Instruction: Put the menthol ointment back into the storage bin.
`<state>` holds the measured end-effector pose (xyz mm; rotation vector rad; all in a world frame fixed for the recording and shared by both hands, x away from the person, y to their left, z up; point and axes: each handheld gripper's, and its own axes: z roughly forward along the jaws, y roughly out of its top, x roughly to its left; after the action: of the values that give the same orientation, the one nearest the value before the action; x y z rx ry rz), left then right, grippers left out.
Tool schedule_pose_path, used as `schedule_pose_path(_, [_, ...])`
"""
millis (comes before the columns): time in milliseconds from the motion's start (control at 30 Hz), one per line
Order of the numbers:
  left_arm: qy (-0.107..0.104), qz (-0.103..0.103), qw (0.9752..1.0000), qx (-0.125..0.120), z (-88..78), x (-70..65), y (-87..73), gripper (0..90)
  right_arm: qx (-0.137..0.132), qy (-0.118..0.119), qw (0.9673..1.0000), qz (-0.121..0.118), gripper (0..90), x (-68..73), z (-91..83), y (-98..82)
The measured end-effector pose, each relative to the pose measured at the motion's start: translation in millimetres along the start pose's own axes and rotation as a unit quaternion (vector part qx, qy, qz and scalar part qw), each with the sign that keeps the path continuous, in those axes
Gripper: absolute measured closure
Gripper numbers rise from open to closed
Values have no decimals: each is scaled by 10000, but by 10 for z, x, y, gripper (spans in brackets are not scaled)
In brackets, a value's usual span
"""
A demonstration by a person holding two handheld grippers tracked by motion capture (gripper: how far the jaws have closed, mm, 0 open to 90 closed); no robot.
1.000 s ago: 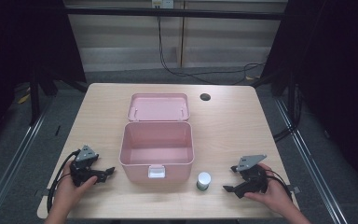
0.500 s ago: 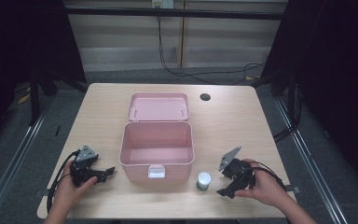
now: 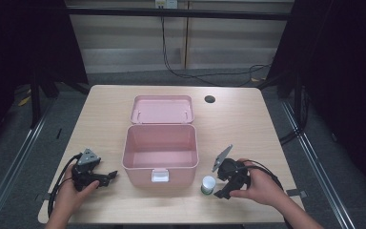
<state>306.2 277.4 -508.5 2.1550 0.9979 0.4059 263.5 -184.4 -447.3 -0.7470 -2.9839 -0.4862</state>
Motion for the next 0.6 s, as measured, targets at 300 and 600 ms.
schedule_pose_path(300, [2, -4, 10000, 6, -1, 0, 0, 126, 93, 61, 9998, -138, 390, 41, 6, 153])
schedule_pose_path(600, [1, -5, 10000, 5, -1, 0, 0, 126, 238, 58, 9994, -249, 448, 82, 40, 280])
